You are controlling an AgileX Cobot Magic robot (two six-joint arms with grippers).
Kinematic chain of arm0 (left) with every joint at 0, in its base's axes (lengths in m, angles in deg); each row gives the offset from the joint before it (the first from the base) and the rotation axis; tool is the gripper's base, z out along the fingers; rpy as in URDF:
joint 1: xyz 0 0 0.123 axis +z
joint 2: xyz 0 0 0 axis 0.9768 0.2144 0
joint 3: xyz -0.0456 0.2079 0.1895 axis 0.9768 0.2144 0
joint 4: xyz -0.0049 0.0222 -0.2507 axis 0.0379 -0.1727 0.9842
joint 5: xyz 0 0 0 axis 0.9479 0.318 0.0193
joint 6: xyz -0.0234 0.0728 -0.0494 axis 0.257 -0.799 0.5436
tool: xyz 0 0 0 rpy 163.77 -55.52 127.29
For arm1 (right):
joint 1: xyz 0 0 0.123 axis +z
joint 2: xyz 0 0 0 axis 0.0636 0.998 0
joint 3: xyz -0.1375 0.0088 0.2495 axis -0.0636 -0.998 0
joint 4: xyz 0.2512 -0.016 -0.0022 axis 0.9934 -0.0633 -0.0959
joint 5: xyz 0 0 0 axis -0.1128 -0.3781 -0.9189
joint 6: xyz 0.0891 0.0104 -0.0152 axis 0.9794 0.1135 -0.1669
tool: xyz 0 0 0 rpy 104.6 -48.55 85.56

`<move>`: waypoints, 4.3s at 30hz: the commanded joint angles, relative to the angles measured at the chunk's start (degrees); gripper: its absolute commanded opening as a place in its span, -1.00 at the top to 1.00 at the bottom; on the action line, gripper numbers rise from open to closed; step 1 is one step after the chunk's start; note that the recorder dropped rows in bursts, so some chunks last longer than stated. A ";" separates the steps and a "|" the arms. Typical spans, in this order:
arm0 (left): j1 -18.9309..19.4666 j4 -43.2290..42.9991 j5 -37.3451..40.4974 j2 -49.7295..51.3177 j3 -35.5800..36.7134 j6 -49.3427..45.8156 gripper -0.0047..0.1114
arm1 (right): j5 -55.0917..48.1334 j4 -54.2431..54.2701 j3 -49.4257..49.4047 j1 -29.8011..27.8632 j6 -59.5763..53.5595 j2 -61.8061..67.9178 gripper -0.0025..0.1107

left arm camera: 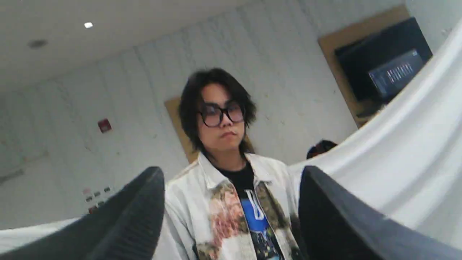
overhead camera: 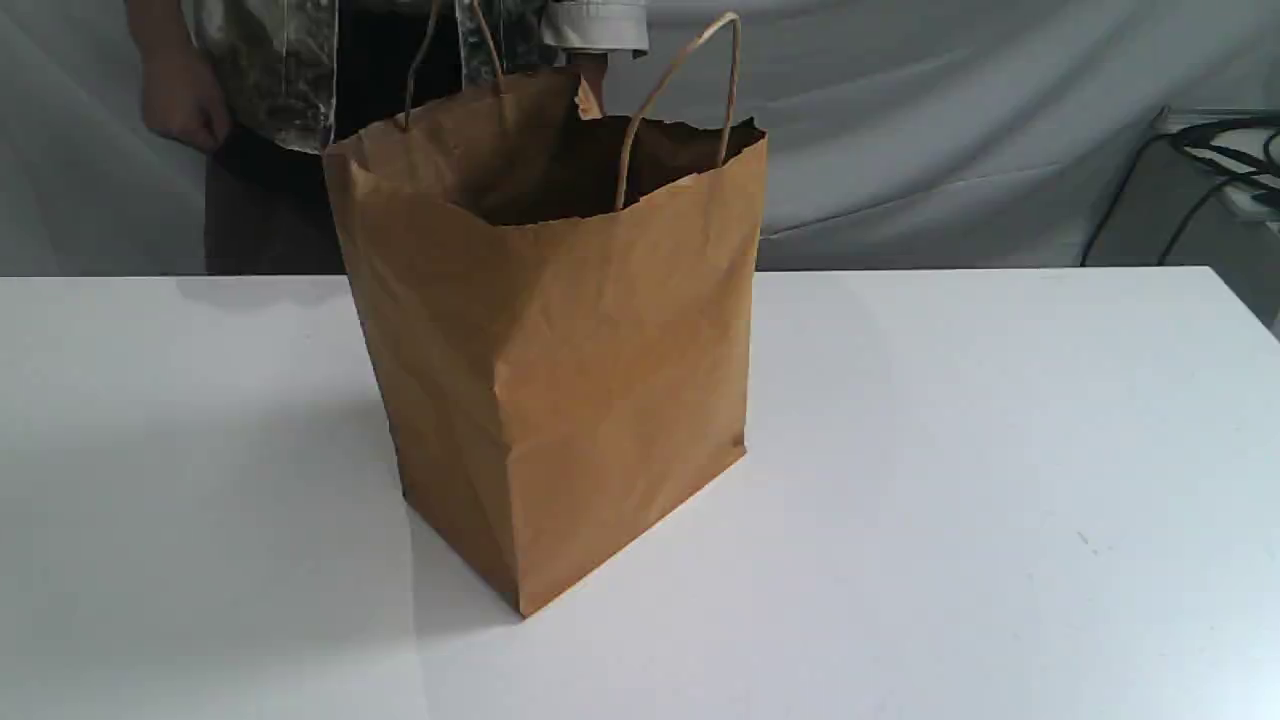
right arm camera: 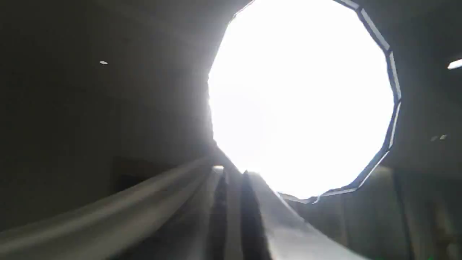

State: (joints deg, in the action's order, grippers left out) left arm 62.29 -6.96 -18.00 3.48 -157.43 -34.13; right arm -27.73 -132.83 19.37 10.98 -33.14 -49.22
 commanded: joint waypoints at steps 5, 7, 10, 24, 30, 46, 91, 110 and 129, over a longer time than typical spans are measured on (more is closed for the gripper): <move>0.04 -4.56 -21.54 -7.81 19.39 0.03 -0.06 | -3.65 21.10 -8.19 0.10 -7.64 -4.09 0.83; 0.04 -4.56 -25.28 -8.55 22.77 0.14 -0.06 | -4.55 24.85 -9.80 0.10 -8.93 -4.09 0.83; 0.04 -4.33 -26.08 -8.55 26.29 0.29 -0.06 | -1.17 32.28 -14.50 0.10 -11.68 -4.09 0.83; 0.04 -4.22 -27.40 -8.55 30.79 3.14 -0.06 | 37.06 46.35 -48.08 0.10 -13.81 -4.09 0.83; 0.04 -4.22 -27.39 -8.55 30.79 3.27 -0.06 | 52.79 46.35 -57.59 0.10 -13.44 4.39 0.83; 0.04 -4.22 -25.87 -8.09 40.12 15.08 0.00 | 57.10 63.45 -57.72 0.10 -8.23 13.72 0.83; 0.04 0.14 -37.58 -9.36 78.32 30.97 0.02 | 59.87 64.79 -57.72 0.10 -5.85 13.72 0.83; 8.76 8.56 -36.24 -29.17 86.14 24.25 0.02 | 59.88 64.93 -57.72 0.10 -5.85 13.72 0.83; 11.52 0.70 -13.57 -37.37 86.14 35.97 0.02 | 59.88 64.94 -57.72 0.10 -5.85 13.58 0.83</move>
State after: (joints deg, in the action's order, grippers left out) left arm 73.42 -3.06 -33.88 -33.67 -71.55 -4.05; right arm 31.63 -68.08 -38.27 10.98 -38.52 -35.68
